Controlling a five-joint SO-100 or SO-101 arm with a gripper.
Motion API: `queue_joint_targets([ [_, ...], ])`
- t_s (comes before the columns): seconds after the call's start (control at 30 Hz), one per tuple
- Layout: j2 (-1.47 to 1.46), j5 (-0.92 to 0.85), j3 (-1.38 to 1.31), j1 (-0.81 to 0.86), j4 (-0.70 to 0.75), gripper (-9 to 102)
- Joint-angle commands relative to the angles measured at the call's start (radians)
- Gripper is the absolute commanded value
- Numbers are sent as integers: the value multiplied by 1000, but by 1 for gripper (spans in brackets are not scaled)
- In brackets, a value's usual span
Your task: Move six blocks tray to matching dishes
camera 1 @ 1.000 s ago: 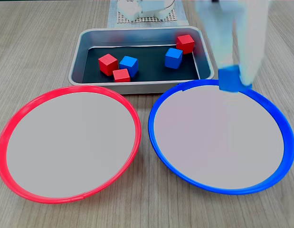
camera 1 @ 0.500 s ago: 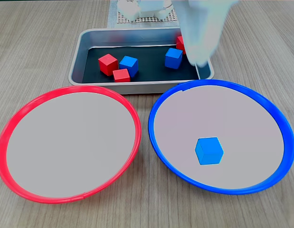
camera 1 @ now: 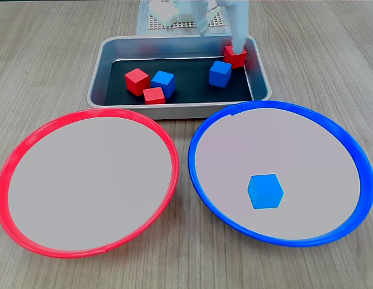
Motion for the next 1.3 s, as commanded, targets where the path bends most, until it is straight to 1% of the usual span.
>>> queue_joint_targets([
  [0.0,-25,-72,-37,-18,-49,29],
  [0.07,-54,-121,-40,-9,-66,27],
  [0.13,-92,-198,-29,29,-114,25],
  [0.37,-137,-339,-32,107,-184,19],
  [0.53,-153,-364,-28,103,-232,14],
  [0.6,-155,-388,-23,101,-247,10],
  [0.7,-155,-443,-12,95,-253,0],
  [0.77,-146,-457,-26,97,-210,0],
  [0.83,-120,-483,-103,114,-21,0],
  [0.87,-98,-474,-179,117,110,0],
  [0.9,-84,-436,-238,115,172,0],
  [0.93,-74,-365,-293,106,196,0],
  [0.97,-67,-281,-365,95,192,0],
  [1.0,-71,-215,-420,89,166,0],
  [1.07,-94,-86,-512,83,58,0],
  [1.13,-137,20,-552,71,-114,0],
  [1.23,-221,87,-535,46,-387,0],
  [1.27,-250,98,-535,40,-446,0],
])
